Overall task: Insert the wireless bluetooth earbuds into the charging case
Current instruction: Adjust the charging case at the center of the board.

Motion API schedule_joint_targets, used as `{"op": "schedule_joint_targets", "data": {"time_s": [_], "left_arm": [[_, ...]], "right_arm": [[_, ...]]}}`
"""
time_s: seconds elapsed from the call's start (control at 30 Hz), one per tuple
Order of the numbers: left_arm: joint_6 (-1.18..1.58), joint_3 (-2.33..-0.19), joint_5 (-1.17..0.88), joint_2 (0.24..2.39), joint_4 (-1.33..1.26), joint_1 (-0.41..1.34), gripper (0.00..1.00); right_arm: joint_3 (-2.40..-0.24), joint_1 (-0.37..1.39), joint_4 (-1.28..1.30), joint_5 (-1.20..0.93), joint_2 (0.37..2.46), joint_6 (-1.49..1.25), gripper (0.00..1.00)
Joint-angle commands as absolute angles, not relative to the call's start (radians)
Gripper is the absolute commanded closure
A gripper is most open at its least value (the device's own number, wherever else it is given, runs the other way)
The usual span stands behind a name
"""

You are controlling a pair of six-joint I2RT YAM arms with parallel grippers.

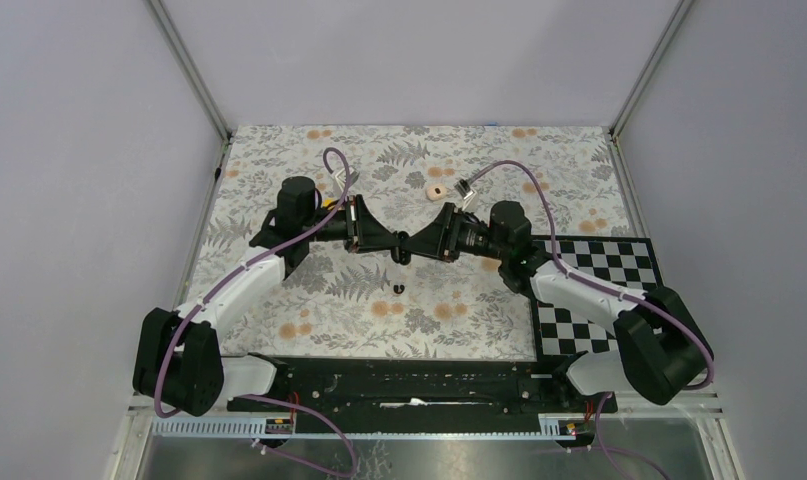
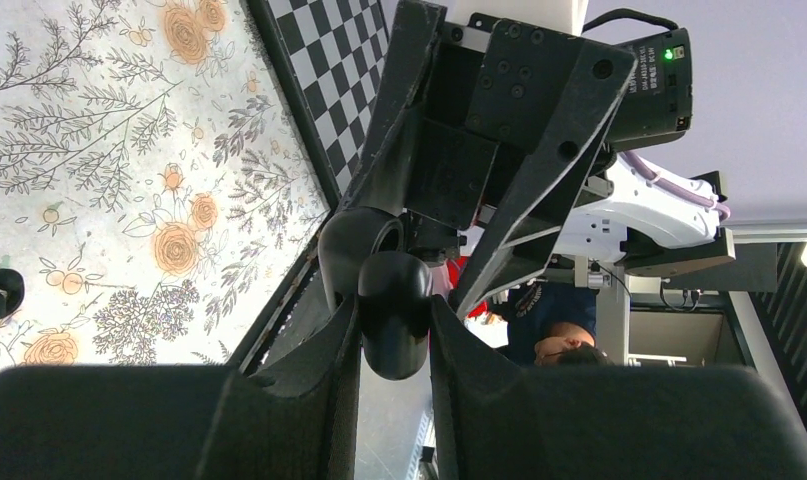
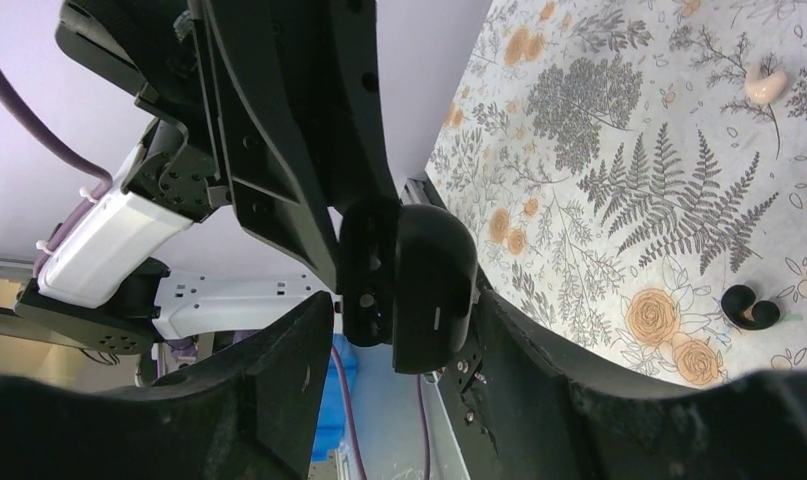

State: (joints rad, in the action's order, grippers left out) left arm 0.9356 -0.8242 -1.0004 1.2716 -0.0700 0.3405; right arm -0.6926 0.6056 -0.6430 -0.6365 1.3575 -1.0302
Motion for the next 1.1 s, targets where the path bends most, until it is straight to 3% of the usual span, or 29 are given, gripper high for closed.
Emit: {"op": "schedule_joint_targets", "data": {"time_s": [0.0, 0.13, 0.4, 0.53, 0.7, 0.93, 1.07], "left_arm": [[0.953, -0.873, -1.030, 1.265, -0.140, 0.337, 1.00], [0.952, -0.873, -1.037, 1.270, -0.143, 0.337, 1.00], [0.939, -0.874, -1.052, 1.283, -0.126, 0.337, 1.00], [0.933, -0.873, -1.057, 1.272, -0.133, 0.337, 1.00], [0.925, -0.889, -1.063, 1.271, -0.117, 0.336, 1.00], [0.909, -0.905, -1.071, 1.285, -0.098, 0.334, 1.00], [0.906, -0.902, -1.060, 1.292, -0.094, 0.334, 1.00]], "right_arm": [[-0.721, 0.602, -0.705, -0.675, 1.383, -1.031, 0.39], [-0.721, 0.603, -0.734, -0.685, 1.409, -1.045, 0.53], [-0.729, 0.602, -0.790, -0.696, 1.455, -1.080, 0.66], [-0.726, 0.602, -0.849, -0.710, 1.485, -1.112, 0.83], [-0.742, 0.602, -0.881, -0.726, 1.517, -1.125, 0.59], [-0.727, 0.601, -1.019, -0.753, 1.565, -1.204, 0.48], [-0.693, 0.591, -1.078, -0.745, 1.571, -1.239, 0.55]]}}
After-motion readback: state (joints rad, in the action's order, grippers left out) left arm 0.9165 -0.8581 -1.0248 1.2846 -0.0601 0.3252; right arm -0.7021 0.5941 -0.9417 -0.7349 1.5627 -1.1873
